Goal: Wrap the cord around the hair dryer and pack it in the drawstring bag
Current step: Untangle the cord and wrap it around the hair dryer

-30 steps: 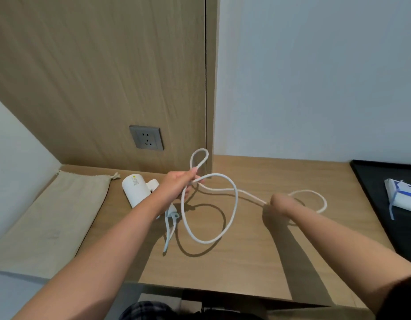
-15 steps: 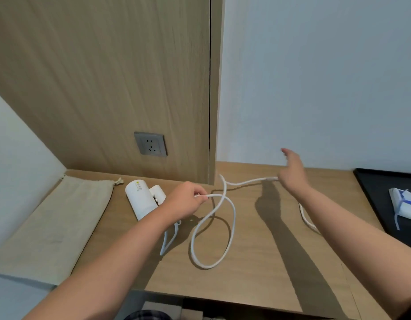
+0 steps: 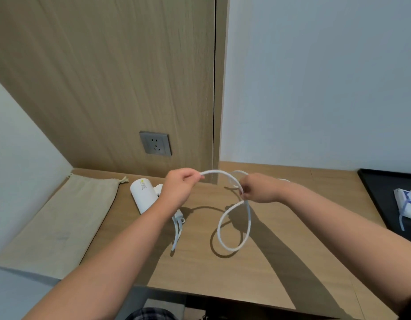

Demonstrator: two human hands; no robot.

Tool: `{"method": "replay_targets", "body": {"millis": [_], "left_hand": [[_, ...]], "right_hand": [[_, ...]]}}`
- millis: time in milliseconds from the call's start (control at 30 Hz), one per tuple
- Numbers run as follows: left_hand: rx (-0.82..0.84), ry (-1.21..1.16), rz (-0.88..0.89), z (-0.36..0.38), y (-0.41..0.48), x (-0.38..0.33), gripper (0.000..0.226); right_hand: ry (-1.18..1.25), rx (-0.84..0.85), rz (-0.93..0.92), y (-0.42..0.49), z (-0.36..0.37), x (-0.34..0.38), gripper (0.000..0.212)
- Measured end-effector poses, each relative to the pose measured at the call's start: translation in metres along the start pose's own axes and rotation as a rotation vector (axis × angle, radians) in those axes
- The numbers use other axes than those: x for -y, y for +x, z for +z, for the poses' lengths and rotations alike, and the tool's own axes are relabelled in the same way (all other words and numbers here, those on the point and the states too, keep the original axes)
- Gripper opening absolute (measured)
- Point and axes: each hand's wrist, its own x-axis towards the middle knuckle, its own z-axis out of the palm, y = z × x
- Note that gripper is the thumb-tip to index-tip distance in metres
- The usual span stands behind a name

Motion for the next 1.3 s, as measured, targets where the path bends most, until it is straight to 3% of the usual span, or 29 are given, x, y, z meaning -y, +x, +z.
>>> {"method": "replay_targets", "body": {"millis": [133, 200, 267, 333, 433, 500, 567, 633, 700, 833, 933, 1033, 1100, 1167, 1300], "left_hand": [[-0.158, -0.328, -0.104, -0.009, 0.006, 0.006, 0.026], [-0.194, -0.434, -0.124, -0.012, 0.009, 0.006, 0.026], [-0.156, -0.419, -0.110, -0.012, 0.011, 0.005, 0.024], [-0.037, -0.296, -0.066, -0.008, 0.010, 0.001, 0.022], [0.119, -0.092, -0.023, 0.006, 0.004, -0.003, 0.021], [0.173, -0.057, -0.035, 0.014, 0.001, -0.003, 0.015], [0.211, -0.052, -0.041, 0.017, -0.002, -0.002, 0.011], [0.228, -0.061, -0.046, 0.017, -0.004, 0.001, 0.013], [0.216, -0.075, -0.067, 0.011, -0.004, 0.008, 0.012], [0.111, 0.008, -0.113, -0.013, 0.000, 0.042, 0.017], [0.048, 0.205, -0.153, -0.038, 0.002, 0.077, 0.027], [0.059, 0.435, -0.121, -0.060, 0.003, 0.108, 0.040], [0.179, 0.645, -0.068, -0.071, 0.008, 0.122, 0.053], [0.340, 0.882, -0.039, -0.077, 0.014, 0.131, 0.066], [0.523, 1.319, 0.088, -0.081, 0.037, 0.145, 0.090]], "right_hand": [[-0.295, -0.001, 0.251, -0.008, 0.013, -0.032, 0.016], [-0.508, 0.084, 0.434, -0.016, 0.015, -0.048, 0.025], [-0.580, 0.164, 0.637, -0.024, 0.016, -0.056, 0.033], [-0.565, 0.153, 0.711, -0.025, 0.010, -0.052, 0.036], [-0.389, -0.081, 0.595, -0.022, -0.005, -0.033, 0.039], [-0.076, -0.220, 0.325, -0.019, -0.012, -0.013, 0.052], [0.215, -0.197, 0.028, -0.018, -0.015, 0.013, 0.063], [0.255, -0.190, -0.126, -0.010, -0.012, 0.032, 0.040], [0.170, -0.240, -0.121, 0.004, -0.005, 0.037, 0.011], [0.054, -0.424, 0.198, 0.036, 0.005, 0.001, 0.018], [0.073, -0.355, 0.391, 0.045, 0.008, -0.018, 0.026], [0.050, -0.511, 0.364, 0.056, 0.005, 0.002, 0.042], [0.056, -0.586, 0.251, 0.063, 0.002, 0.034, 0.043], [0.058, -0.486, 0.135, 0.072, 0.010, 0.069, 0.034], [-0.108, -0.005, 0.094, 0.098, 0.052, 0.115, 0.028]]}}
